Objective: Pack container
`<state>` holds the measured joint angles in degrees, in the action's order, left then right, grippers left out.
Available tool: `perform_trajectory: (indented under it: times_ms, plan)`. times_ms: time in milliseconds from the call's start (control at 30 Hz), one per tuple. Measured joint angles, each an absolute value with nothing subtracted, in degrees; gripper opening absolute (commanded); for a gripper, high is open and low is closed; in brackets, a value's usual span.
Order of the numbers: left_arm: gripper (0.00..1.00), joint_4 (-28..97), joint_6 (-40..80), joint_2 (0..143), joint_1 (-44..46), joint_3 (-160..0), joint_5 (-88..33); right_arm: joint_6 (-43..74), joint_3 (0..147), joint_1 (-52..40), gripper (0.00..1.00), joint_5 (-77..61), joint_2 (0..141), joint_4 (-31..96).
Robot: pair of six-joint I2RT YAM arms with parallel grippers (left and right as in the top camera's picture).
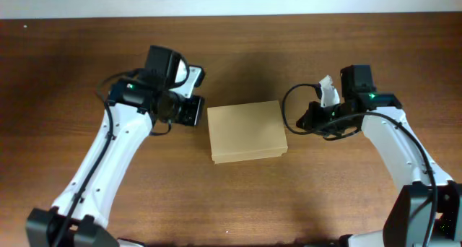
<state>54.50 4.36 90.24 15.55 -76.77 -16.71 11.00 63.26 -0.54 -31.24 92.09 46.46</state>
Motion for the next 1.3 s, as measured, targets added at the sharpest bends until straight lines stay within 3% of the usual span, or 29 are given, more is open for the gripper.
perform_trajectory:
  times_ms: [267,533,867,1300]
  plan:
    - [0.02,38.2,14.7,91.0,15.3,-59.9,-20.0,12.9,59.1,-2.8,0.04,-30.4,92.1,45.0]
    - [0.02,28.2,21.0,91.0,15.3,-56.7,-22.0,14.0,58.1,-7.3,0.04,-30.1,92.1,41.0]
    - [0.03,22.0,22.2,91.0,14.5,-56.6,-20.5,16.5,58.0,-9.8,0.04,-27.9,92.1,36.8]
    - [0.02,22.9,22.2,91.0,14.4,-56.6,-20.4,18.0,57.9,-10.0,0.04,-25.7,92.1,34.2]
